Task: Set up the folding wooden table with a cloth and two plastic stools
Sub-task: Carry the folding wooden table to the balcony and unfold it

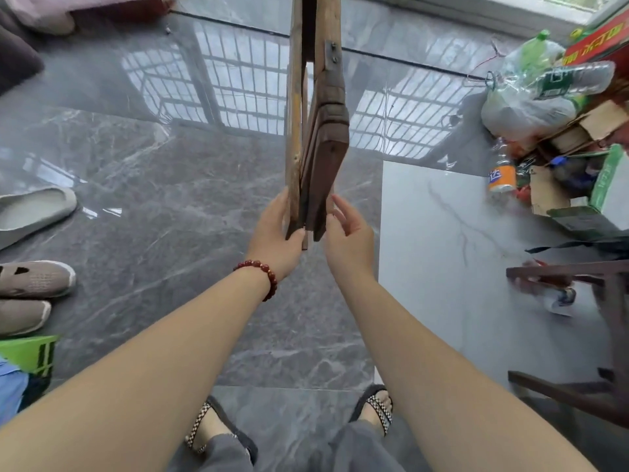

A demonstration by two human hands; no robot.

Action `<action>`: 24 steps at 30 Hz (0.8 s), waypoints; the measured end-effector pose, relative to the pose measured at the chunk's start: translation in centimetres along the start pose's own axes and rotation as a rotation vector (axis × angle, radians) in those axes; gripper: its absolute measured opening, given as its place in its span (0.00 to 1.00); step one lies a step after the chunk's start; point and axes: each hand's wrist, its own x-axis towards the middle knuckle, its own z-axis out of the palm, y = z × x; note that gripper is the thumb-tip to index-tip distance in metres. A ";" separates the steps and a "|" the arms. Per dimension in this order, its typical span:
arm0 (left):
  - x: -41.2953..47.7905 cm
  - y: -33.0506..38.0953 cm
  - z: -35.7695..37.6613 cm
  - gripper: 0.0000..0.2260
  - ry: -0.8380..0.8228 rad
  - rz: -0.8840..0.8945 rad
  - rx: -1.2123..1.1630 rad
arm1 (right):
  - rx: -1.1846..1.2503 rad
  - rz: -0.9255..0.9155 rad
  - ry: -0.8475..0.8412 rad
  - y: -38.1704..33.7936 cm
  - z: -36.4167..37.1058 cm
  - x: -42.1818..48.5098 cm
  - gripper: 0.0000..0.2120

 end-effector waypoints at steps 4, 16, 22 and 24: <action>0.6 -1.6 0.7 0.33 0.048 -0.074 0.038 | -0.041 0.013 0.062 2.0 -1.0 0.7 0.20; 8.0 -6.6 6.2 0.19 0.152 0.116 0.169 | -0.191 -0.326 -0.060 8.1 -0.4 8.8 0.27; 10.0 -11.7 9.1 0.07 0.313 0.126 0.346 | -0.133 -0.337 0.003 13.8 1.3 11.1 0.08; 10.5 -13.1 9.8 0.04 0.317 0.156 0.293 | -0.138 -0.373 0.013 15.1 1.5 11.8 0.11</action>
